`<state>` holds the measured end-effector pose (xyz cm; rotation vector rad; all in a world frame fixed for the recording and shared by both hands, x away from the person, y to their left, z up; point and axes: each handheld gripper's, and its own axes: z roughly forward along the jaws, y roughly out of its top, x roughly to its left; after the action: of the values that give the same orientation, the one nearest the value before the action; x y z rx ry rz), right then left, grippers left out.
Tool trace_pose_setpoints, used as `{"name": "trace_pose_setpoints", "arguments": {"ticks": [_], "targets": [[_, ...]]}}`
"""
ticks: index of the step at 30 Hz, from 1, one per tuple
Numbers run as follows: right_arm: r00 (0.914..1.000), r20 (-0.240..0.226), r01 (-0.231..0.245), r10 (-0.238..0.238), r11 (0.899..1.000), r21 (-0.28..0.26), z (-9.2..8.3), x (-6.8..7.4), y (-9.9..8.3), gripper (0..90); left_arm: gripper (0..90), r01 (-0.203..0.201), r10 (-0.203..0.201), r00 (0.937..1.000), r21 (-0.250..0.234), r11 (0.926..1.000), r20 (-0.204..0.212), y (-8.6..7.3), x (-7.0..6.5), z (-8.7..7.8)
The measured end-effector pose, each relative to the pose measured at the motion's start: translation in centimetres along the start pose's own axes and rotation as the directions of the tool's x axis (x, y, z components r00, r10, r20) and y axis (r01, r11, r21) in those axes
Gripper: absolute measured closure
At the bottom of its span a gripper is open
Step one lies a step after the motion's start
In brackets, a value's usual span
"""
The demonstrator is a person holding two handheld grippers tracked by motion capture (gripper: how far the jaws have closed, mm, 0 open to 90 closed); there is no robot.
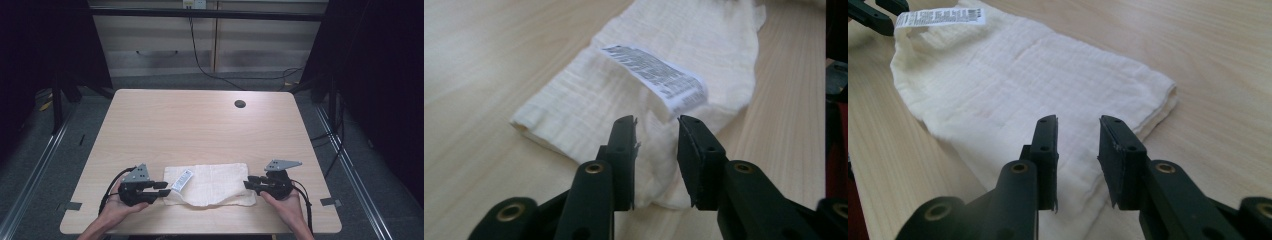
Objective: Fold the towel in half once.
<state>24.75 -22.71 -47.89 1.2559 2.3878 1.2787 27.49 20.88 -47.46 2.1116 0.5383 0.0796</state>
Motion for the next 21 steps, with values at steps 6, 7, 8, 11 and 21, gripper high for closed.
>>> {"name": "trace_pose_setpoints", "arguments": {"ticks": [6, 7, 8, 11, 21], "targets": [[0.9998, 0.016, -0.01, 0.011, 1.0, -0.024, -0.4, -0.4, 0.4, 65.7, 63.6, 0.049, -0.05, 0.9968, -0.012, 0.9987, -0.062, 0.4, 1.5, -0.4], [0.9998, 0.019, -0.004, 0.005, 1.0, -0.025, -0.3, -0.5, 0.5, 66.0, 63.5, 0.051, -0.052, 0.9962, -0.008, 0.9987, -0.07, 0.5, 1.7, -0.2], [0.9998, 0.019, -0.004, 0.005, 1.0, -0.025, -0.3, -0.5, 0.5, 66.0, 63.5, 0.051, -0.052, 0.9962, -0.008, 0.9987, -0.07, 0.5, 1.7, -0.2], [0.9991, 0.041, 0.01, -0.009, 1.0, -0.027, 0.2, -1.0, 1.5, 67.3, 64.1, 0.059, -0.059, 0.9949, 0.003, 0.9982, -0.081, 1.0, 2.1, 0.4], [0.9977, 0.066, 0.013, -0.014, 1.0, 0.014, 3.2, -3.9, 4.7, 68.7, 67.8, 0.096, -0.084, 0.9886, 0.092, 0.9911, -0.125, 2.3, 4.4, 4.4]]}}
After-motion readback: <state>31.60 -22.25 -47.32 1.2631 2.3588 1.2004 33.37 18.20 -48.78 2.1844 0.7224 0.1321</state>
